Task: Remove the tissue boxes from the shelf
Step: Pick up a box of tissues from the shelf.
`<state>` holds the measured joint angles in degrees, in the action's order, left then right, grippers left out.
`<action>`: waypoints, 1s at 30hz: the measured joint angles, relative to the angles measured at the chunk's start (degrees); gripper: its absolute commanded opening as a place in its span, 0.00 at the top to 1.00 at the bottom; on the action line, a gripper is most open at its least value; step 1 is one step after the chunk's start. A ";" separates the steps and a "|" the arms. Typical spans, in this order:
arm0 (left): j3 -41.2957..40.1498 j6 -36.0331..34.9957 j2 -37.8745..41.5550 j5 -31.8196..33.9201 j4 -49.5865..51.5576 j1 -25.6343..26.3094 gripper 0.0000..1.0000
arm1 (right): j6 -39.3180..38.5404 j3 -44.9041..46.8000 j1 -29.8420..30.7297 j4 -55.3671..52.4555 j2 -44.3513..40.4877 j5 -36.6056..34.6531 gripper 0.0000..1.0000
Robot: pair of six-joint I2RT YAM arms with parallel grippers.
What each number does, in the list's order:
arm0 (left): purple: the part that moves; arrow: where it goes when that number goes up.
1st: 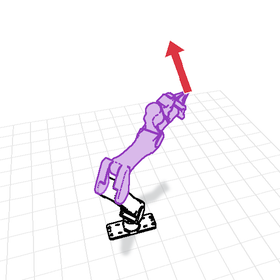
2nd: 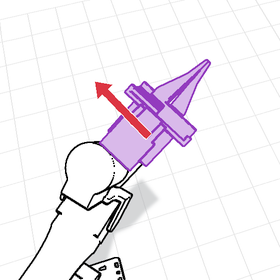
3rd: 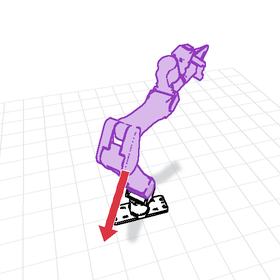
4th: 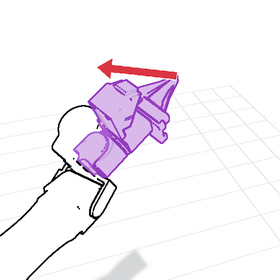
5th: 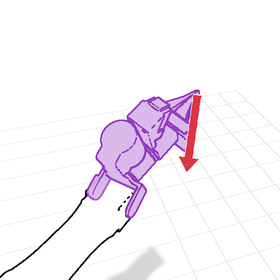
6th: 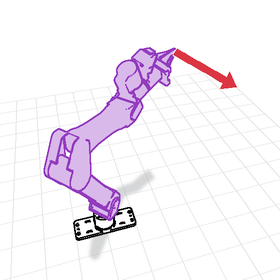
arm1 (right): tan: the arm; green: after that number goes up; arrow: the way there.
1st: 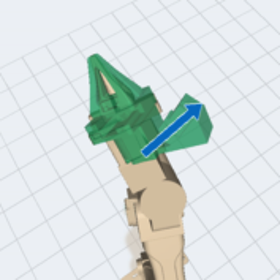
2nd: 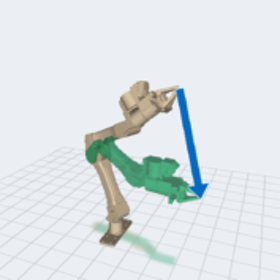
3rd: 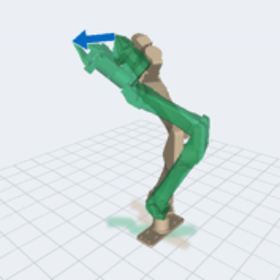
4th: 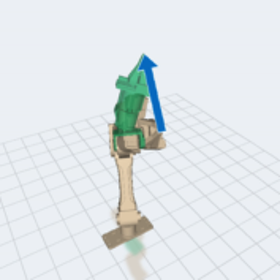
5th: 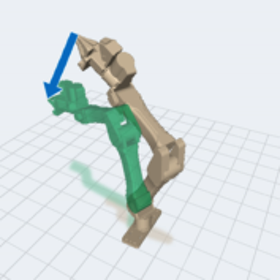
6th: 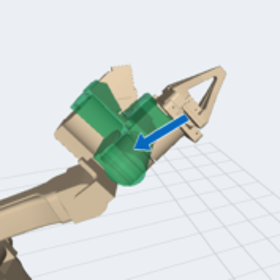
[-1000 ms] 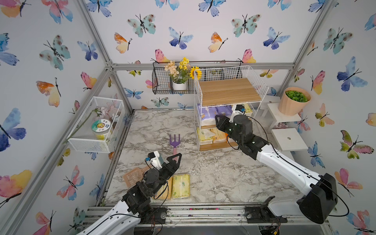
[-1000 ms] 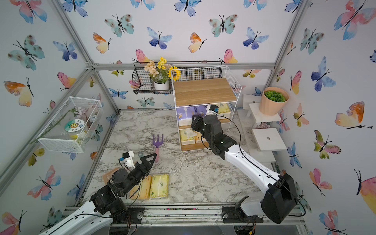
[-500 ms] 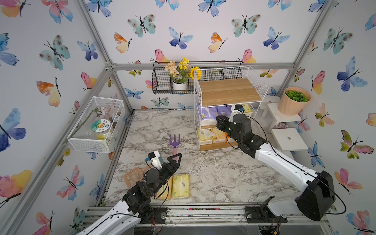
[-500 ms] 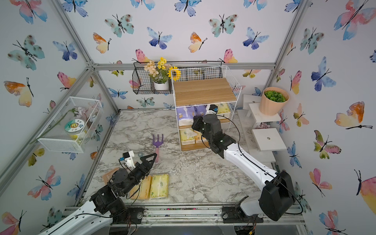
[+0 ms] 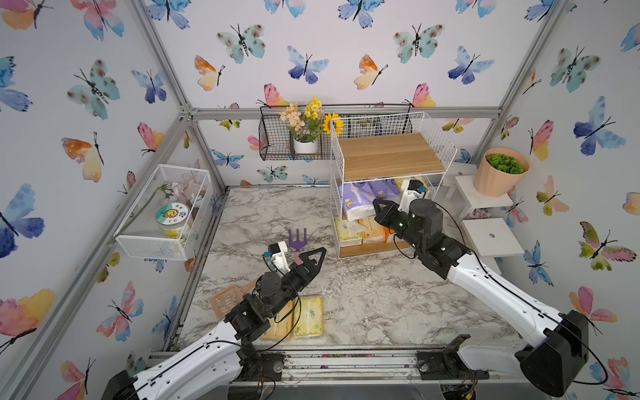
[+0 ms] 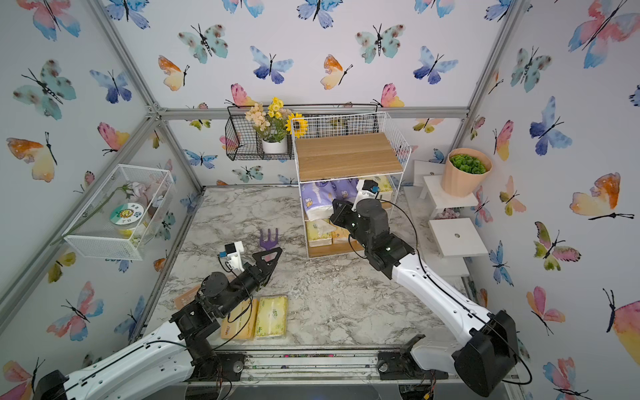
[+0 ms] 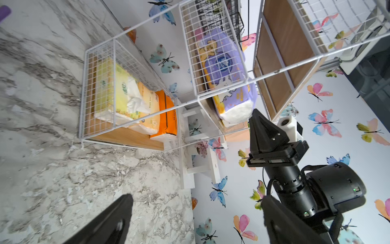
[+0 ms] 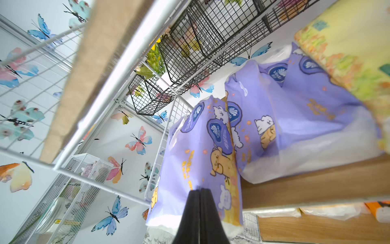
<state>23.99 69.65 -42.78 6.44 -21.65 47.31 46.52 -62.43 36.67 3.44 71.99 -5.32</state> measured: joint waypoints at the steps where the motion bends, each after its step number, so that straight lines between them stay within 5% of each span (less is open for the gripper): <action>1: 1.33 -0.02 -1.99 -0.37 -1.36 0.00 0.01 | 0.17 0.50 0.00 0.00 -0.55 0.33 0.98; 20: 18.10 9.57 -28.76 -5.84 -10.71 0.00 0.00 | 1.46 9.18 0.00 -1.75 -11.37 4.24 0.98; 30: 20.52 14.38 -36.44 -6.23 -18.75 -0.02 0.28 | 2.38 12.07 0.00 -2.12 -14.27 5.40 0.98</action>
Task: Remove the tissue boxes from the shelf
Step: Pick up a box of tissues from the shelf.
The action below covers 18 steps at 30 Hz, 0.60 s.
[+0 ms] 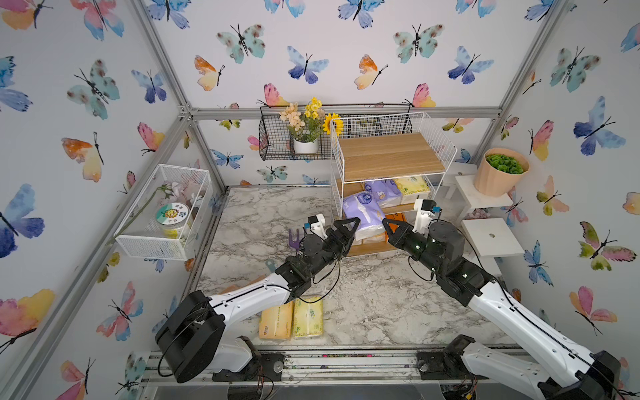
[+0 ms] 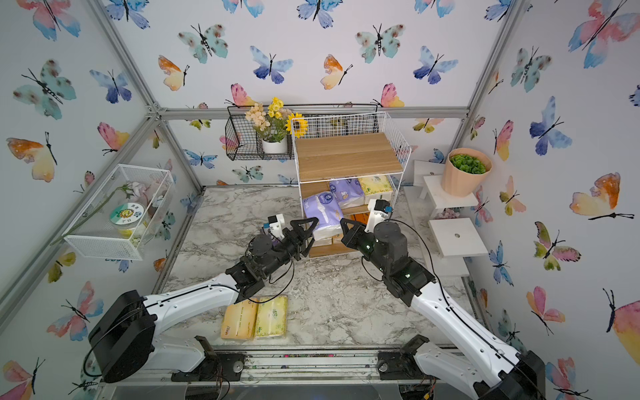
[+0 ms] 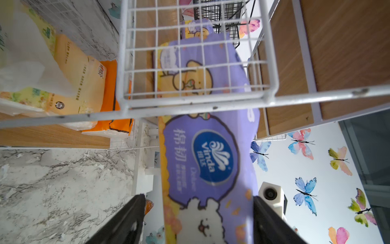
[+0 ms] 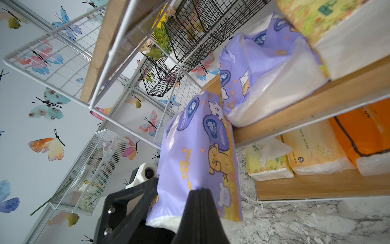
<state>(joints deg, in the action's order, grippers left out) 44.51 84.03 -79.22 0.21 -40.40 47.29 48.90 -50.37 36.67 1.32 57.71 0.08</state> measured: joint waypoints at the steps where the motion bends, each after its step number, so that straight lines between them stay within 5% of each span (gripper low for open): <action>1: 0.09 0.33 -0.44 -0.11 -0.59 0.00 0.31 | 0.02 0.11 0.00 -0.11 -0.11 0.04 0.98; 4: 0.94 0.68 -1.51 -0.50 -1.73 0.00 0.41 | 0.13 0.33 0.00 -0.61 -0.42 0.15 0.92; 11: 1.44 0.46 -1.95 -1.33 -2.71 -0.04 0.56 | -0.15 0.44 -0.26 -1.31 -2.10 0.15 0.55; 18: 1.22 -2.64 -1.05 -1.62 -2.21 -0.04 0.57 | -2.05 0.44 -0.26 -4.20 -5.14 -0.13 0.28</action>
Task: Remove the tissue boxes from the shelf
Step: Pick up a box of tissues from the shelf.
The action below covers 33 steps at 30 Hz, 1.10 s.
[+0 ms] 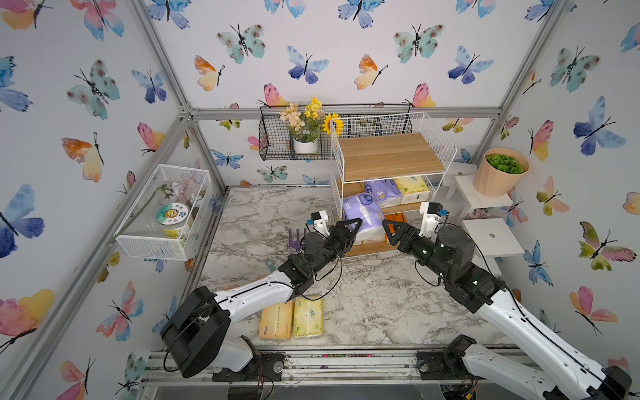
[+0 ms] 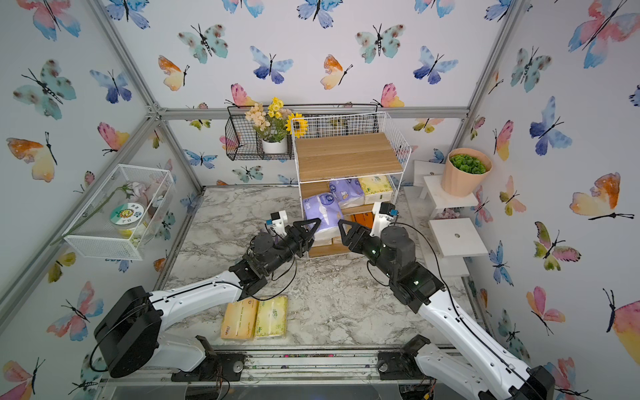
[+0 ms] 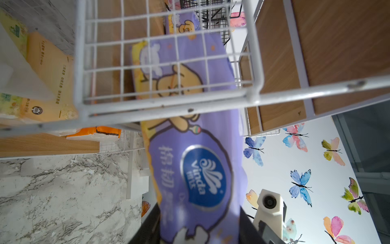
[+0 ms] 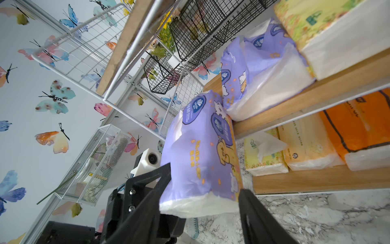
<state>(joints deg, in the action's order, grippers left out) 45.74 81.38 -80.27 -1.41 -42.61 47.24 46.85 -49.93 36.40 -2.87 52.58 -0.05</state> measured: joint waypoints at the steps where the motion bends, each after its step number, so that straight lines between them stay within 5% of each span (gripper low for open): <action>1: -0.20 -0.50 0.42 -0.04 -0.02 0.00 0.57 | -0.17 0.00 0.00 -0.50 -0.66 -0.26 0.26; 12: -7.41 -8.28 8.41 -2.49 -0.66 2.51 0.59 | -2.14 3.17 0.00 -4.00 -7.98 -0.70 0.01; 24: -16.90 -13.81 15.17 -9.40 -6.34 5.05 0.61 | -2.49 8.11 -0.07 -2.49 -7.32 12.79 0.01; 33: -21.57 -15.76 19.28 -13.11 -8.96 5.33 0.61 | 3.56 14.19 -0.07 7.65 -6.60 21.33 0.14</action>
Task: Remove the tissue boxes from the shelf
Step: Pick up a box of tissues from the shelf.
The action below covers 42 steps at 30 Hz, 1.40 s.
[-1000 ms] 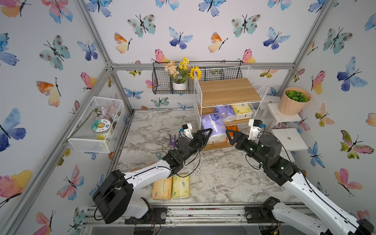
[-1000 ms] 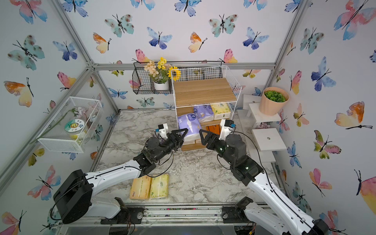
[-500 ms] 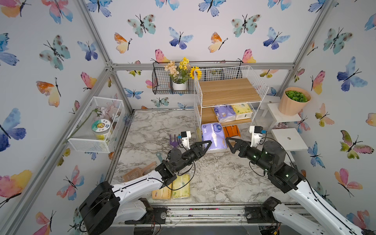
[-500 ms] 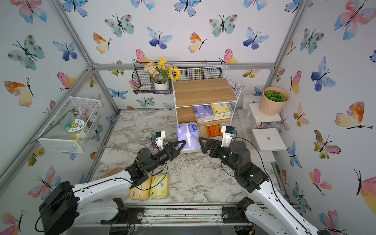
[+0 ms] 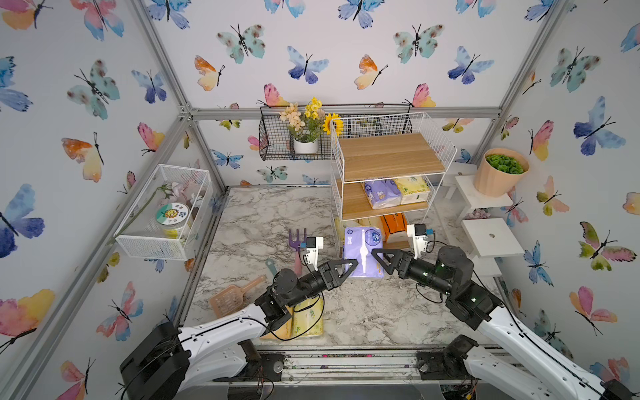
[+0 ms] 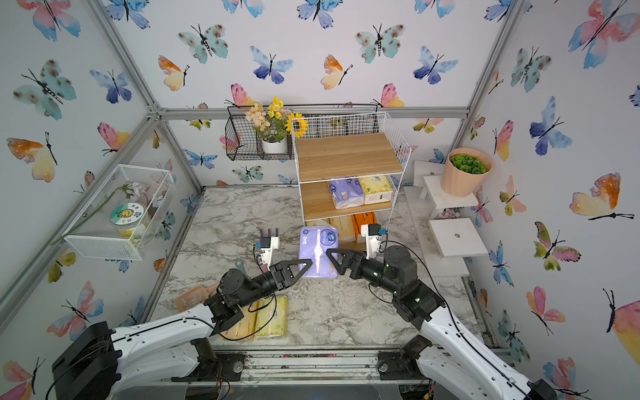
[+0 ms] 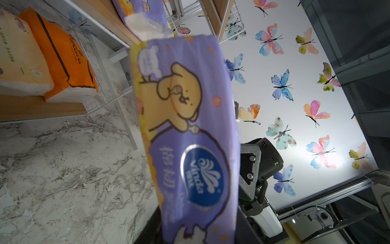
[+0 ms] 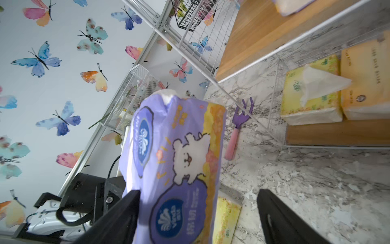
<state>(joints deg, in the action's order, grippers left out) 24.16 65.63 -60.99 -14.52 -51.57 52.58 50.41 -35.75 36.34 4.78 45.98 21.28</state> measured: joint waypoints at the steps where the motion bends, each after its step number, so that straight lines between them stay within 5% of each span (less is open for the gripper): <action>1: -0.15 -0.13 0.17 -0.22 -0.07 -0.02 0.61 | 0.59 0.57 0.00 1.33 0.00 0.85 0.15; 16: -0.39 -0.70 -1.81 -3.58 -4.76 -0.07 0.58 | 7.89 5.88 -0.31 17.44 0.79 9.75 0.55; 21: -0.39 -0.72 -2.80 -4.39 -5.18 -0.07 0.44 | 8.66 7.13 -0.42 18.75 0.66 9.84 0.65; 25: -0.37 -0.68 -2.78 -4.72 -5.07 0.02 0.19 | 8.41 7.56 -0.39 17.86 0.04 9.77 0.68; 29: -0.39 -1.03 -0.70 -3.91 -2.51 0.07 0.09 | 6.93 7.67 -0.37 13.77 -1.95 8.96 0.71; 42: 2.62 -2.40 11.67 20.63 33.31 0.31 0.11 | -1.07 9.55 -0.24 -7.48 -1.55 4.07 0.76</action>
<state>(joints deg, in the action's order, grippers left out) 26.79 63.22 -49.32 6.11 -18.26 52.88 49.34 -26.20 36.10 -2.70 44.42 25.34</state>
